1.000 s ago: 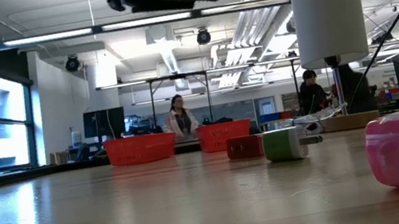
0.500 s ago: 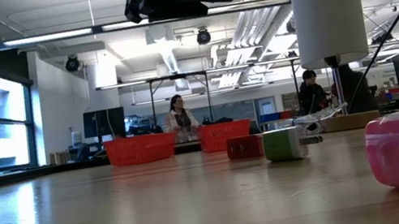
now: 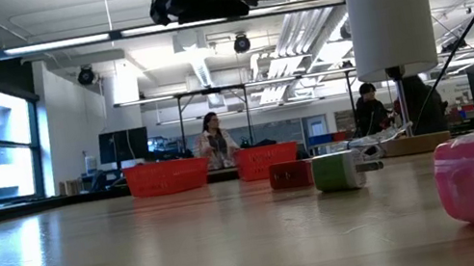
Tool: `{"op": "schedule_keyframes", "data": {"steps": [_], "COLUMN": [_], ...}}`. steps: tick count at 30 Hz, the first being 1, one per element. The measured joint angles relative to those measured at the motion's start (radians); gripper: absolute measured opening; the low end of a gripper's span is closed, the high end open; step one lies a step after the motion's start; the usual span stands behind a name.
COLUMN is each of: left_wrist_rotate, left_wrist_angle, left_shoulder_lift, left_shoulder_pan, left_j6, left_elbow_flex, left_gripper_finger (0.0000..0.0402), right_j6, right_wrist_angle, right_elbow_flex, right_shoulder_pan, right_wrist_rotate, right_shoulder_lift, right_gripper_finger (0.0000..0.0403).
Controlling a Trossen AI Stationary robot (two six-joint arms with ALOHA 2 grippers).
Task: Pick & Place Office items
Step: Put the blue digital clock into the right red bin
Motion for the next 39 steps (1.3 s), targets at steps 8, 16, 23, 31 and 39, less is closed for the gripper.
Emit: {"op": "schedule_keyframes", "data": {"steps": [8, 16, 23, 31, 39], "left_wrist_rotate": [0.0, 0.032, 0.032, 0.031, 0.144], "left_wrist_angle": [0.0, -0.002, -0.005, 0.002, -0.022], "left_shoulder_lift": [0.0, 0.0, 0.0, 0.0, -0.023], "left_shoulder_pan": [0.0, -0.001, -0.015, -0.028, -0.051], "left_j6": [-0.014, -0.009, 0.009, 0.035, 0.048], "left_elbow_flex": [0.0, 0.0, 0.0, 0.001, 0.002], "left_gripper_finger": [0.0197, 0.011, 0.0073, 0.0055, 0.0056], "right_j6": [0.0, 0.002, -0.001, -0.034, -0.167], "right_wrist_angle": [-0.001, -0.001, -0.011, -0.001, 0.012], "right_elbow_flex": [0.0, 0.0, 0.001, 0.0, 0.0], "right_shoulder_pan": [0.0, -0.001, 0.0, 0.003, 0.046], "right_wrist_rotate": [0.0, -0.017, -0.073, -0.14, -0.162], "right_shoulder_lift": [0.0, 0.0, -0.001, -0.001, -0.009], "right_gripper_finger": [0.0141, 0.0147, 0.018, 0.0214, 0.0244]}}
